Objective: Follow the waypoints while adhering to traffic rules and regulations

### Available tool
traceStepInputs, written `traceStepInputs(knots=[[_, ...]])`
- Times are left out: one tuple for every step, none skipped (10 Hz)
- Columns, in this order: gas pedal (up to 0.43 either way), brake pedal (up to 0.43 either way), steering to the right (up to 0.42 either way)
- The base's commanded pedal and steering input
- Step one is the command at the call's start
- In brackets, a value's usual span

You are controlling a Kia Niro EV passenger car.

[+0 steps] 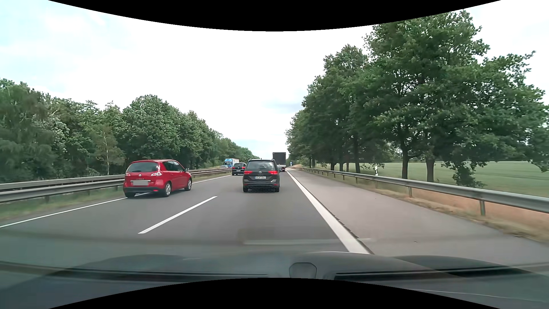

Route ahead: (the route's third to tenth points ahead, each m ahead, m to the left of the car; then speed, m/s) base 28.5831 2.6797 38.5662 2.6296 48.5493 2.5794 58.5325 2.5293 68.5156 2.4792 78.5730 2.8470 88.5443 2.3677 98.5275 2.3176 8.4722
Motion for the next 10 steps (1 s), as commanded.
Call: traceStepInputs(knots=[[0.13,0.0,-0.003],[0.13,0.0,-0.003],[0.13,0.0,-0.003],[0.13,0.0,-0.003],[0.13,0.0,-0.003],[0.13,0.0,-0.003],[0.13,0.0,-0.003],[0.13,0.0,-0.003],[0.13,0.0,-0.003],[0.13,0.0,-0.003]])
